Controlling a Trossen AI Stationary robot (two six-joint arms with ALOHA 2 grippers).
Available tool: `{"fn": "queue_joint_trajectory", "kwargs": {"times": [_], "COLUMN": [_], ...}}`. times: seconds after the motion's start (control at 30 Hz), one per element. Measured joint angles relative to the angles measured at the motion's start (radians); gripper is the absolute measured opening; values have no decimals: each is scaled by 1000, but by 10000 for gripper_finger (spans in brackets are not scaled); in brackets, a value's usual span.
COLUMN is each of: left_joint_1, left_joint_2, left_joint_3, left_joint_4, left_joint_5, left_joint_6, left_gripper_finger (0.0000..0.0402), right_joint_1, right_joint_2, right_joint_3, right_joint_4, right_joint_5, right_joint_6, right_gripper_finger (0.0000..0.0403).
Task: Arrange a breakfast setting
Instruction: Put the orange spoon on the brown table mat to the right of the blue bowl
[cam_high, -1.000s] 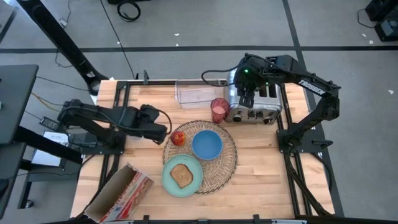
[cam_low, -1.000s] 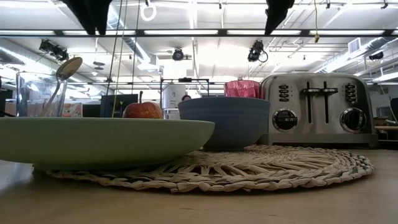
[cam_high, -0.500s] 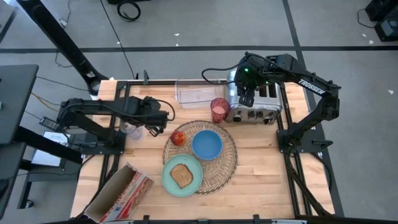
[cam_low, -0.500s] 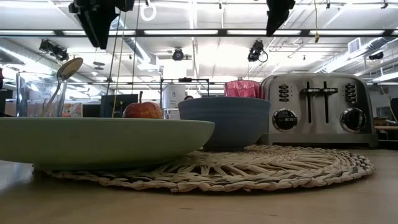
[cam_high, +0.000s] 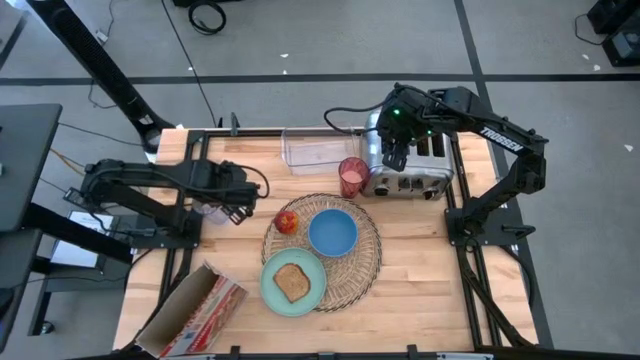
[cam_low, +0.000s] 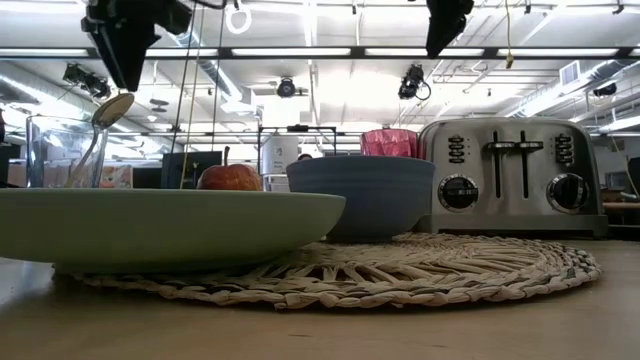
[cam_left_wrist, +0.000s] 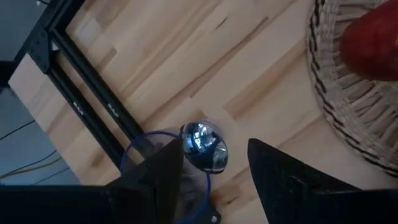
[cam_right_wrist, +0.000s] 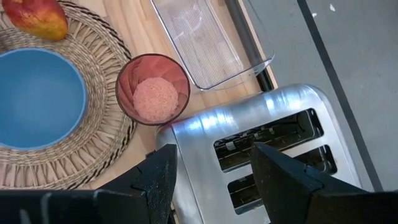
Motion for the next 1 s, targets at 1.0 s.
{"fn": "queue_joint_trajectory", "kwargs": {"times": [1.0], "left_joint_1": [32], "left_joint_2": [3], "left_joint_3": [-131], "left_joint_4": [22], "left_joint_5": [-96], "left_joint_6": [-237], "left_gripper_finger": [131], "right_joint_1": [3], "right_joint_2": [0], "right_joint_3": [0], "right_joint_4": [45], "right_joint_5": [-7], "right_joint_6": [51], "right_gripper_finger": [210]}}
